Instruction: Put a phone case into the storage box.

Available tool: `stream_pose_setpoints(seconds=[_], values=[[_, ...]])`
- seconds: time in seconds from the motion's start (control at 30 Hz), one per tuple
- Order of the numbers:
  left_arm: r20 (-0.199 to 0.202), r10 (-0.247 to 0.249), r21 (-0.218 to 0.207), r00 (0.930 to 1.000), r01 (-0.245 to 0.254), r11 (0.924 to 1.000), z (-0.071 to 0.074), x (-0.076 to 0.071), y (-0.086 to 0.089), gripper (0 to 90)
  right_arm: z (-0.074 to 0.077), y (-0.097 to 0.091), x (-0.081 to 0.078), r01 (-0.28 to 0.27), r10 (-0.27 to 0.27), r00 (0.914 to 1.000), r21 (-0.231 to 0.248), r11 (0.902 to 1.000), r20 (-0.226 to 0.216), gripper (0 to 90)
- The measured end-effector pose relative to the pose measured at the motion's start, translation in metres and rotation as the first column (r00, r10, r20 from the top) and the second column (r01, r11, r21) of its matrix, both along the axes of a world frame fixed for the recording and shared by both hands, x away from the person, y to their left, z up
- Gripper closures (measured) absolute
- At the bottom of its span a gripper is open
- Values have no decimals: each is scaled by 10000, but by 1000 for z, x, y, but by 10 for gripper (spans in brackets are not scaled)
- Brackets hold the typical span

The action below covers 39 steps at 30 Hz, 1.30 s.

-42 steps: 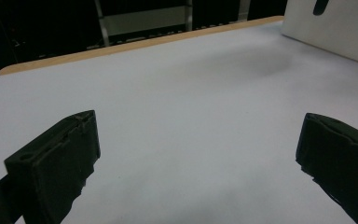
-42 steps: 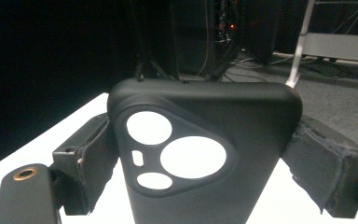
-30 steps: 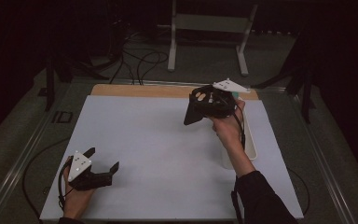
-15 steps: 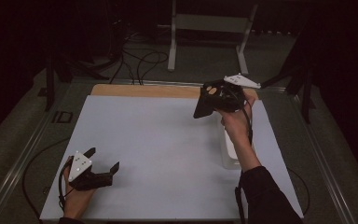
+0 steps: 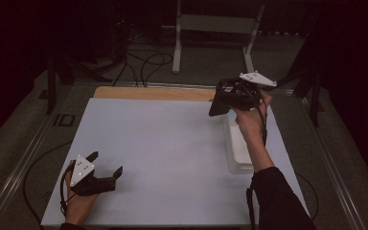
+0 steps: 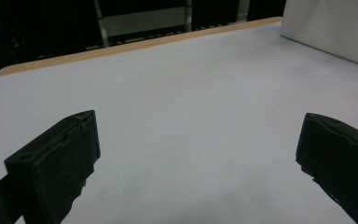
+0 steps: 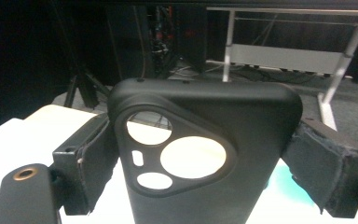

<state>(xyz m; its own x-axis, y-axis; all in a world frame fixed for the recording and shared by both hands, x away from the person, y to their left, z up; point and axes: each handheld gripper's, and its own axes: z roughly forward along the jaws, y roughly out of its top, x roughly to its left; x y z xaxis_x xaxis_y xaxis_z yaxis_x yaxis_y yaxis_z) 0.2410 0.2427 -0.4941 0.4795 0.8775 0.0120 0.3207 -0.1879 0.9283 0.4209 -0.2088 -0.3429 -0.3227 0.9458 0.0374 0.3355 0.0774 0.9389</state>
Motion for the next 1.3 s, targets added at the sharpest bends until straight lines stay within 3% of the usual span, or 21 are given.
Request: stream_pose_setpoints(seconds=[0.6, 1.3], values=[[-5, 7, 17, 10000, -7, 10000, 0, 0, -1, 0, -2, -29, 9, 1098, -1102, 9936, -166, 9938, -259, 141], [1, 31, 22, 10000, -31, 10000, 0, 0, -1, 0, -9, -43, 14, 1834, -1868, 9811, -659, 9808, -502, 140]])
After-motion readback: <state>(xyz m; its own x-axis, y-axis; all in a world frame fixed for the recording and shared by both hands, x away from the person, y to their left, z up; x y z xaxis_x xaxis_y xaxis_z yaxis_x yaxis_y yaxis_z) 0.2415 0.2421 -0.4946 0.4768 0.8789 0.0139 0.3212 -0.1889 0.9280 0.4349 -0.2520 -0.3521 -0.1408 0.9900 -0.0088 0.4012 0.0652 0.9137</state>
